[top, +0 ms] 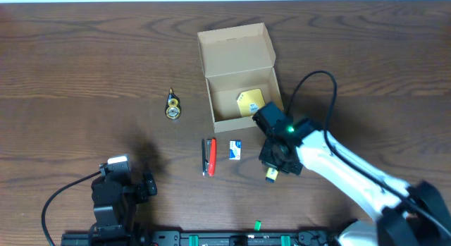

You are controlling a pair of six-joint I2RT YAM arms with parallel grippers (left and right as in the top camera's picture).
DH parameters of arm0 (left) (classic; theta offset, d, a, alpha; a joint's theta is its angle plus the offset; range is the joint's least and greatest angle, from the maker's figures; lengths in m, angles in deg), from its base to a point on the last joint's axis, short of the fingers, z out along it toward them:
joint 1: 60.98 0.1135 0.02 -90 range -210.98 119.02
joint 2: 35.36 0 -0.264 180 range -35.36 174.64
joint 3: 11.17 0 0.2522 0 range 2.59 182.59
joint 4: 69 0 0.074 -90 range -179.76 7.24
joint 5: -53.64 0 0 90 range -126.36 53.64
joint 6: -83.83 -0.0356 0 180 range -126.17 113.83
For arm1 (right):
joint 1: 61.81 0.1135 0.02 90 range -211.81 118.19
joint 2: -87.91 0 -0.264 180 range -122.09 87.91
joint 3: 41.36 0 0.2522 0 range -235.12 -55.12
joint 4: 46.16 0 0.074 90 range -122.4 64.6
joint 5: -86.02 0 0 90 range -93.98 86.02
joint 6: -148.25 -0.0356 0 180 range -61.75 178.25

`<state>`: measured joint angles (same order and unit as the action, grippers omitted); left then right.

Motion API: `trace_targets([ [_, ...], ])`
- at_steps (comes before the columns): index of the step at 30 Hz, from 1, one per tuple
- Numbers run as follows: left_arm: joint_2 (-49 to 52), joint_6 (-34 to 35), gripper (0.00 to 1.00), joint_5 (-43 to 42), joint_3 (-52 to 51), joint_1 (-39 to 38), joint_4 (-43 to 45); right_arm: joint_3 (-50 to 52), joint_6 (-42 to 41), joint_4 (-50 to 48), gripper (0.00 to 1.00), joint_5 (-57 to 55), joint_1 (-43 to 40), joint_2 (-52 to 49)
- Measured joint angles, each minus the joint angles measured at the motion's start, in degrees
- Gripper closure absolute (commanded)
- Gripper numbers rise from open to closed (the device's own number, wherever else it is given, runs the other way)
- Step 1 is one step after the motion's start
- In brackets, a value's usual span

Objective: Pack container
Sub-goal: 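Lift the highlighter into the box and open the right gripper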

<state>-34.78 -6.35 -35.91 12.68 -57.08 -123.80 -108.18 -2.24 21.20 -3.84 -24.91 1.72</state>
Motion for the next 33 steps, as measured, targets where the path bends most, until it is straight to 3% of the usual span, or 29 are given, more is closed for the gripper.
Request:
trace_targets([
  [7, 0.0, 0.0, 0.05, 0.0, 0.0, 0.0, 0.0, -0.9, 3.3, 1.9, 0.88, -3.1, 3.0, 10.9],
  [14, 0.0, 0.0, 0.05, 0.0, 0.0, 0.0, 0.0, -7.6, 11.0, -2.7, 0.87, -8.7, 3.1, 12.1],
  [33, 0.0, 0.0, 0.04, 0.0, 0.0, 0.0, 0.0, -28.0, 30.7, -8.5, 0.87, -13.4, -2.1, -11.9],
])
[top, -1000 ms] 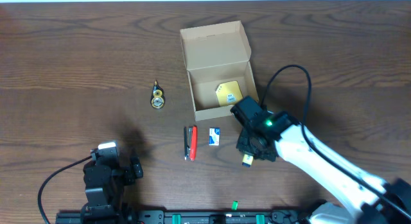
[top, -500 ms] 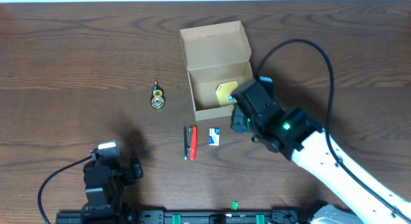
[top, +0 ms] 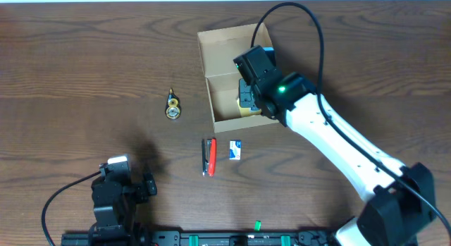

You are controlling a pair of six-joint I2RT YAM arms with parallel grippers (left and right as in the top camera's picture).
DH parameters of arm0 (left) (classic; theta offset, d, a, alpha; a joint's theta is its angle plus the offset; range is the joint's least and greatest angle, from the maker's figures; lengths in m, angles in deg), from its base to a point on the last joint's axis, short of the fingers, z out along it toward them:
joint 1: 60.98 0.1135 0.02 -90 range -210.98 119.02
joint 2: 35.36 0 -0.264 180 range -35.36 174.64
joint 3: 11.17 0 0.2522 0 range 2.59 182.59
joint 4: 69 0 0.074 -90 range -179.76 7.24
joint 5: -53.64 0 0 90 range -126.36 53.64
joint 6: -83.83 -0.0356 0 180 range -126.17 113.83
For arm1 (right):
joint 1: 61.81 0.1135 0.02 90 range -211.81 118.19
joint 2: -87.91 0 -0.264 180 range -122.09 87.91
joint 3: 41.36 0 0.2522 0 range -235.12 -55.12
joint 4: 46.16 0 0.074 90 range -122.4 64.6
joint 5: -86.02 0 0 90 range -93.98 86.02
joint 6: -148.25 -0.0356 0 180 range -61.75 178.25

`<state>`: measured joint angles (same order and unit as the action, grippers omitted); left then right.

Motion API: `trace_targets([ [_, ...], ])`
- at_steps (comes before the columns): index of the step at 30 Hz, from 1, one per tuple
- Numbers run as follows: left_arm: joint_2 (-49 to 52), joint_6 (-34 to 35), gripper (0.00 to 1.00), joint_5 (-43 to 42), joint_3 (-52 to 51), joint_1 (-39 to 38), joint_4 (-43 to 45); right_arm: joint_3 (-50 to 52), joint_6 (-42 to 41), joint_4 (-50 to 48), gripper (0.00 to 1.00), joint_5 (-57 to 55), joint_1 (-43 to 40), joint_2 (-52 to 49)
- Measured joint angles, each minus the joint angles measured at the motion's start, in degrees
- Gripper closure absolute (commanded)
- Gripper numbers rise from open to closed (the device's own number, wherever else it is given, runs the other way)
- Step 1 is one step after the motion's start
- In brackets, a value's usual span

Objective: Pack container
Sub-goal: 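Lift the highlighter into the box and open the right gripper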

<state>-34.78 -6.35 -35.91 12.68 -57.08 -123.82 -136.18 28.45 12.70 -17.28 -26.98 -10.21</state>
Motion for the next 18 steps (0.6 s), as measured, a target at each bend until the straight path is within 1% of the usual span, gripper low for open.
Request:
trace_targets([
  [12, 0.0, 0.0, 0.05, 0.0, 0.0, 0.0, 0.0, 0.0, 3.3, -2.4, 0.87, -0.7, -1.1, -7.5],
  [18, 0.0, 0.0, 0.04, 0.0, 0.0, 0.0, 0.0, 0.0, 3.3, -2.5, 0.86, -0.7, -1.1, -7.9],
])
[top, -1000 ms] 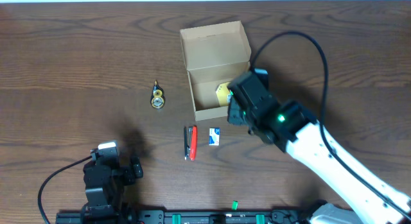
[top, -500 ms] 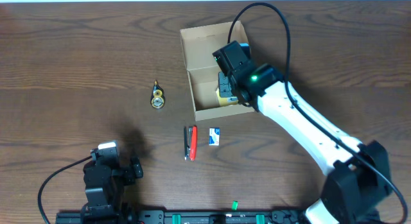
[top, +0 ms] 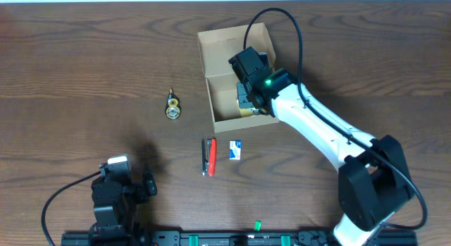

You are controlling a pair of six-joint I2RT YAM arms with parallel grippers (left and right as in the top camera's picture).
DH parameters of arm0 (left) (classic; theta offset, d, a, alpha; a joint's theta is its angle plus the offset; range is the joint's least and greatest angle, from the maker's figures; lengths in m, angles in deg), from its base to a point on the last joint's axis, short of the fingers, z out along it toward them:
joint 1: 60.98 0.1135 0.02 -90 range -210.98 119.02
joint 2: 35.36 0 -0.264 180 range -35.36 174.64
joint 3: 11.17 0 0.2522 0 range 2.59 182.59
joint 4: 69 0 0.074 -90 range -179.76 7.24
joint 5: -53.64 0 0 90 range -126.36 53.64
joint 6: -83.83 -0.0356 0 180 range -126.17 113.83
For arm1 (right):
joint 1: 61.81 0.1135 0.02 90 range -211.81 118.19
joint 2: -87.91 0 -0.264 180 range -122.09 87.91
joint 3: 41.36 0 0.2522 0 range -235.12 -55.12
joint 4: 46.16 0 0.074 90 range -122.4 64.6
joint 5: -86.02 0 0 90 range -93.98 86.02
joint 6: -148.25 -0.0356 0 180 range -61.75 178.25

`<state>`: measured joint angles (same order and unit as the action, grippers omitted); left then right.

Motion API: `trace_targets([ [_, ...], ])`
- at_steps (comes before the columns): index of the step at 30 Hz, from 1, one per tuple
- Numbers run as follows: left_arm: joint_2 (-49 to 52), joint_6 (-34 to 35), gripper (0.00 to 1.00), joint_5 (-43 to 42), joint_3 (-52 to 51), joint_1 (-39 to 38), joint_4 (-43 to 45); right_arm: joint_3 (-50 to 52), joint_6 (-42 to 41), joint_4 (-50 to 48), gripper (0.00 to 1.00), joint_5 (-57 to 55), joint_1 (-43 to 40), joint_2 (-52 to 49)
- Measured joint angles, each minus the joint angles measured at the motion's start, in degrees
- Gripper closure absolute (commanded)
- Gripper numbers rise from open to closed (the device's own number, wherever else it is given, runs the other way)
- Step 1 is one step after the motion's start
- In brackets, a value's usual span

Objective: Pack container
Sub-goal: 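Lift the highlighter into the box and open the right gripper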

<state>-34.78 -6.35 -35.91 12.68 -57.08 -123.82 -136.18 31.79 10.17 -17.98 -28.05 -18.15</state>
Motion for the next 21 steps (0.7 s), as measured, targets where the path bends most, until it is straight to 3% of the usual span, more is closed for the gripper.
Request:
trace_targets([
  [13, 0.0, 0.0, 0.04, 0.0, 0.0, 0.0, 0.0, 0.0, 0.0, 0.0, 0.85, -2.4, -0.3, -2.0],
  [15, 0.0, 0.0, 0.05, 0.0, 0.0, 0.0, 0.0, 0.0, 0.2, 0.0, 0.75, -2.4, -0.3, -3.4],
  [21, 0.0, 0.0, 0.04, 0.0, 0.0, 0.0, 0.0, -0.1, 0.5, -1.0, 0.57, -2.5, -0.3, -3.8],
])
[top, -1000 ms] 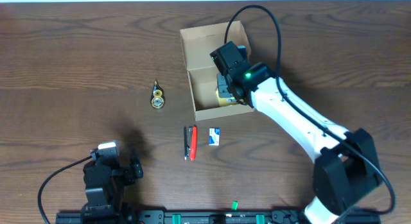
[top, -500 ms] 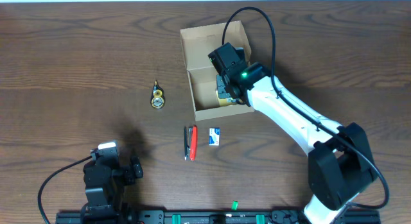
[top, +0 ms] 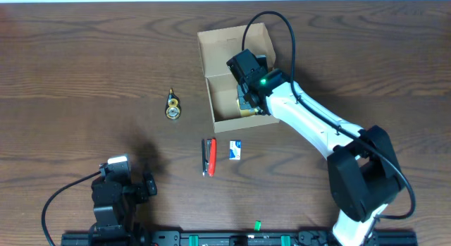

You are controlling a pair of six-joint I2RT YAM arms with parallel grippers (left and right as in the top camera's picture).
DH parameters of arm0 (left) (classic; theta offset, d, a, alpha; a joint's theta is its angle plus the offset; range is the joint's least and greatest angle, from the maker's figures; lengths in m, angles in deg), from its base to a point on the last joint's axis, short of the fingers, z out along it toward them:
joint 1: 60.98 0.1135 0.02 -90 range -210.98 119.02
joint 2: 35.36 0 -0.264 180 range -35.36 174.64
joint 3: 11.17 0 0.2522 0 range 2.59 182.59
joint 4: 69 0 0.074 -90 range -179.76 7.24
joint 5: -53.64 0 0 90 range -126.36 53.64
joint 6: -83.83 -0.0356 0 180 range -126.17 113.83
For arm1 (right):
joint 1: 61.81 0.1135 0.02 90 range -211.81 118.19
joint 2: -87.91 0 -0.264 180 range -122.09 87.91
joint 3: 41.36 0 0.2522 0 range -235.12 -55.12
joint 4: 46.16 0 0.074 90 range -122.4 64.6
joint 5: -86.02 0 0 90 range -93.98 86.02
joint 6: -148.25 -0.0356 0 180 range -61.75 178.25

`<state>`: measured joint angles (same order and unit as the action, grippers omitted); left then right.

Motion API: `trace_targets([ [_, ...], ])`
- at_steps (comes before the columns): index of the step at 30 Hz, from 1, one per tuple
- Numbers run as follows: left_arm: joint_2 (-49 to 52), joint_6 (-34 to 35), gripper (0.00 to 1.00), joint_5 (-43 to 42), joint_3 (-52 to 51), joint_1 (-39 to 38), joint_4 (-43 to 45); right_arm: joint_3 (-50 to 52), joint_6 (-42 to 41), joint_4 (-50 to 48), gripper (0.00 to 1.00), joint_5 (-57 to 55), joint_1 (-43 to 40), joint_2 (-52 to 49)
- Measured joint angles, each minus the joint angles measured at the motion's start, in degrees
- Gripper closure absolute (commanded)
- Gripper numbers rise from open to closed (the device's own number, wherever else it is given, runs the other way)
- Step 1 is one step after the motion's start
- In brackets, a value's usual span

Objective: Pack container
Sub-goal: 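Lift the highlighter into the box and open the right gripper, then move the right gripper down over the blue staples box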

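Observation:
An open cardboard box (top: 227, 123) stands at mid table with its lid flap folded back. My right gripper (top: 244, 91) reaches down into the box from the right; the wrist hides its fingers. Something yellow (top: 248, 110) lies at the box's near side, partly under the wrist. In front of the box lie a red and black pen-like item (top: 209, 156) and a small blue and white packet (top: 235, 149). A small gold and black item (top: 173, 106) rests to the left of the box. My left gripper (top: 118, 177) sits at the near left edge, far from everything.
A tiny green piece (top: 258, 224) lies by the near edge rail. The right arm's black cable (top: 282, 27) loops over the box's back right corner. The right arm's white link crosses the table from box to near right.
My right wrist has shifted slightly left and deeper over the box's inside. The items on the table and the left arm are where they were.
First my right gripper was low in front of the box's right corner, with a small yellow and black item at its fingertips. Then it was over the box and that item was gone from the table. Since then it has stayed inside the box.

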<state>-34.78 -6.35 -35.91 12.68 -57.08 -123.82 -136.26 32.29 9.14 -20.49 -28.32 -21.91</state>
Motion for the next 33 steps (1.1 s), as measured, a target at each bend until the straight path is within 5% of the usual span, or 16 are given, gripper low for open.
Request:
trace_targets([
  [16, 0.0, 0.0, 0.05, 0.0, 0.0, 0.0, 0.0, -5.1, 0.2, 0.4, 0.57, 0.3, 0.0, 0.0],
  [20, 0.0, 0.0, 0.04, 0.0, 0.0, 0.0, 0.0, -11.2, 0.4, 5.6, 0.53, 0.6, 0.0, 0.2],
  [24, 0.0, 0.0, 0.04, 0.0, 0.0, 0.0, 0.0, -15.2, 0.7, 13.8, 0.39, 1.6, 0.2, 1.8],
  [33, 0.0, 0.0, 0.04, 0.0, 0.0, 0.0, 0.0, -15.9, -2.2, 29.5, 0.4, 6.0, 0.4, 9.6],
])
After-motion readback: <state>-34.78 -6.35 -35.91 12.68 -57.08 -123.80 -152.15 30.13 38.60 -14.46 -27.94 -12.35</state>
